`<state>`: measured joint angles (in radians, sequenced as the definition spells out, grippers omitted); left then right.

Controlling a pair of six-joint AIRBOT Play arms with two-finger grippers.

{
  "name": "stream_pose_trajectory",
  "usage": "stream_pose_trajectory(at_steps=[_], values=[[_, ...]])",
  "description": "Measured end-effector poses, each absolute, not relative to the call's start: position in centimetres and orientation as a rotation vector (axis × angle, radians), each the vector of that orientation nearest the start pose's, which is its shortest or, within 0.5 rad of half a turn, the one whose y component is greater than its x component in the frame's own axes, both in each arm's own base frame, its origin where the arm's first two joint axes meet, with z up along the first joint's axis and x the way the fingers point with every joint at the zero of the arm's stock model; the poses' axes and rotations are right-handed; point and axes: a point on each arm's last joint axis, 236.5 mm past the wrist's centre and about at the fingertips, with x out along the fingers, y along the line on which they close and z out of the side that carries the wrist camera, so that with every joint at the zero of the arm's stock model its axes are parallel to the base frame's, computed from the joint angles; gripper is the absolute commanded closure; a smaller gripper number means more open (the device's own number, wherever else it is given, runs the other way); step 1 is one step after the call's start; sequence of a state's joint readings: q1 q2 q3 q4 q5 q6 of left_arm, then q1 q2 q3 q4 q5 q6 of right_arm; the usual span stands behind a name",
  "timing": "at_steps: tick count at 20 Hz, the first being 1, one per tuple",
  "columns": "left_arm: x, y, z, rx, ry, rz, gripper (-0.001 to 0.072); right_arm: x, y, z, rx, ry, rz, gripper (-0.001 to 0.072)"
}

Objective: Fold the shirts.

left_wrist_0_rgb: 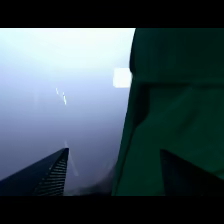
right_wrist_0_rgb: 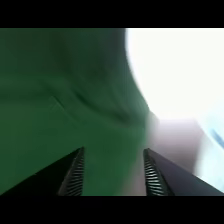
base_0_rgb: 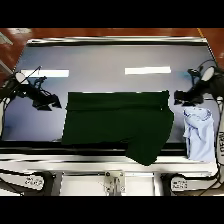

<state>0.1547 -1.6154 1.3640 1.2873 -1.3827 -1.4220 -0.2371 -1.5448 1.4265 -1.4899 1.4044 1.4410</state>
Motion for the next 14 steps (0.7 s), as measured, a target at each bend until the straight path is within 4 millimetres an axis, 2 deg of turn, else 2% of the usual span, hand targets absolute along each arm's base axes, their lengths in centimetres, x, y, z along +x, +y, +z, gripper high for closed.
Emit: stream_pose_trajectory(at_steps=[1,2,5,7,9,14], values=[[36.6,0.1,-5.4,-0.297,1.624,-0.166,0.0004,36.9,-8.3,-1.3,0.172,1.538,-0.047,0.0147],[34.1,0.6,-5.9,-0.330,1.670,-0.158,0.0004,35.1,-8.7,-1.1,0.228,1.556,-0.047,0.0108],[27.4,0.1,-7.9,-0.443,1.727,-0.142,0.0004,30.7,-6.6,-1.7,0.461,1.575,0.039,0.0108],[24.7,-0.6,-9.1,-0.513,1.698,-0.128,0.0005,28.9,-5.0,-2.3,0.589,1.571,0.101,0.0108],[23.5,-1.4,-9.8,-0.571,1.654,-0.119,0.0005,27.9,-3.7,-2.6,0.670,1.566,0.145,0.0108],[23.1,-2.9,-10.6,-0.674,1.594,-0.127,0.0007,27.1,-2.5,-2.8,0.744,1.554,0.186,0.0108]])
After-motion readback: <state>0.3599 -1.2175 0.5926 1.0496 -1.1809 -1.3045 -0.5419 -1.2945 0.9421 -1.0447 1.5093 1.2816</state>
